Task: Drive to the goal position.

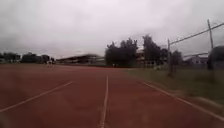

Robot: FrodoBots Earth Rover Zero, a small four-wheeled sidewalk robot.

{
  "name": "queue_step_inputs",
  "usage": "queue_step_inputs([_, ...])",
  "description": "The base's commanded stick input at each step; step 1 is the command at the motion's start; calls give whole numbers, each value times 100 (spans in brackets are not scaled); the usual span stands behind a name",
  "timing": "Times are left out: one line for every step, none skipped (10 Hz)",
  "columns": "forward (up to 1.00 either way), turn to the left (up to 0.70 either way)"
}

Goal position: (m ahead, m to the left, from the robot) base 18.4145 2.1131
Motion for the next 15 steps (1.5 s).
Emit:
queue_step_inputs([70,0])
queue_step_inputs([70,0])
queue_step_inputs([70,0])
queue_step_inputs([70,0])
queue_step_inputs([70,0])
queue_step_inputs([70,0])
queue_step_inputs([70,0])
queue_step_inputs([70,0])
queue_step_inputs([70,0])
queue_step_inputs([70,0])
queue_step_inputs([70,0])
queue_step_inputs([70,0])
queue_step_inputs([70,0])
queue_step_inputs([70,0])
queue_step_inputs([70,0])
